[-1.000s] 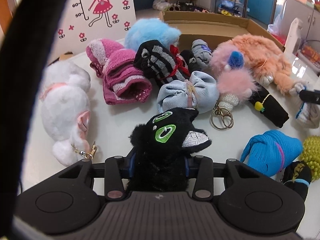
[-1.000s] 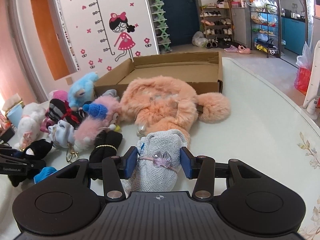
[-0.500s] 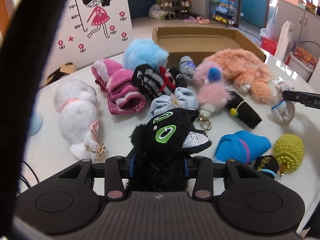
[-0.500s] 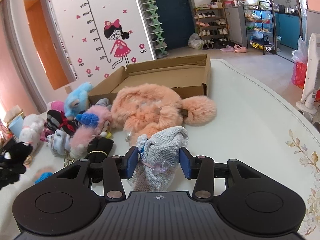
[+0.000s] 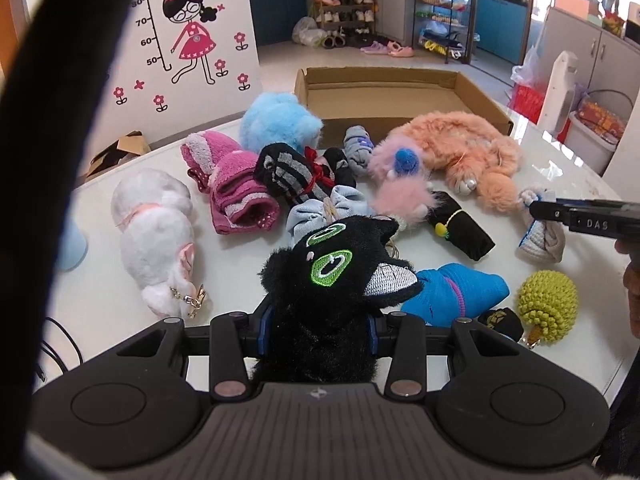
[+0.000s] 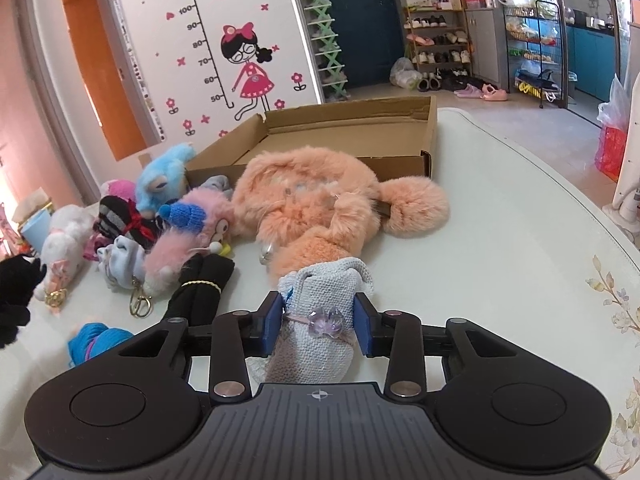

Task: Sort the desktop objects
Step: 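Lift the white sock with the right gripper while the left lifts the black cat plush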

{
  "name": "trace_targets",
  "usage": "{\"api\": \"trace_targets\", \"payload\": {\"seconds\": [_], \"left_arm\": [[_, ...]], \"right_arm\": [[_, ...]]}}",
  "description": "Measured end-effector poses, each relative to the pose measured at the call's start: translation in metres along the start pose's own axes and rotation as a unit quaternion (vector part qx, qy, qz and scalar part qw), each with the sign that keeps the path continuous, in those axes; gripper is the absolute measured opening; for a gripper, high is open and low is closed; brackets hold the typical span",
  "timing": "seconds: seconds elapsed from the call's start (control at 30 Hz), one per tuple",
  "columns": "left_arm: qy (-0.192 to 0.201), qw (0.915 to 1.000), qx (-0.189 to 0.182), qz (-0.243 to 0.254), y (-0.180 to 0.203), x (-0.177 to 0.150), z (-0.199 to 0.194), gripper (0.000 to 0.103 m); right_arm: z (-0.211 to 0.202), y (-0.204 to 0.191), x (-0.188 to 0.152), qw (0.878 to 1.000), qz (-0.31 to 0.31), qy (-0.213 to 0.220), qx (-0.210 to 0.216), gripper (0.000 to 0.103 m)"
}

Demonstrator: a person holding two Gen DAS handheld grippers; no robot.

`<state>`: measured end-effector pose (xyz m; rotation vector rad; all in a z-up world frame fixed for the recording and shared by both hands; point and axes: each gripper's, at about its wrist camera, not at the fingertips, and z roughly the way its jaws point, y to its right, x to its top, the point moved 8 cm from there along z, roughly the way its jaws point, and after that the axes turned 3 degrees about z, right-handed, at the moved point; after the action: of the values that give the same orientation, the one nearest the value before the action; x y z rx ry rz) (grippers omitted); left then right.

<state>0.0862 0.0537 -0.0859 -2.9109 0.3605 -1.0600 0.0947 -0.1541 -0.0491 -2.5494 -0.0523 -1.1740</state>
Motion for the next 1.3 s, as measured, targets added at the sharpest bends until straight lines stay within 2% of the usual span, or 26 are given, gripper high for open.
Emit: {"api": "trace_targets", "payload": {"seconds": [0.13,0.8,1.03,1.3], "left_arm": [[0.001,1.0,-0.001,-0.006,-0.002,0.0,-0.005,0.038],[0.015,0.9996,0.007,0.021,0.019,0.003,-0.025,0.038],[0.024,0.999,0.005,0.037,0.033,0.021,-0.038,0.038],[0.036,0.9982,-0.015,0.046,0.049,0.047,-0.062,0.038]], "right_arm": [[-0.002,0.001,0.0,1.0,-0.001,0.002,0.001,0.042],[-0.012,-0.002,-0.001,1.0,-0.018,0.011,-0.002,0.041],[-0.025,-0.001,0.001,1.0,-0.011,0.023,0.011,0.041],[-0.056,0.007,0.006,0.998,0.018,0.039,0.04,0.041]]}}
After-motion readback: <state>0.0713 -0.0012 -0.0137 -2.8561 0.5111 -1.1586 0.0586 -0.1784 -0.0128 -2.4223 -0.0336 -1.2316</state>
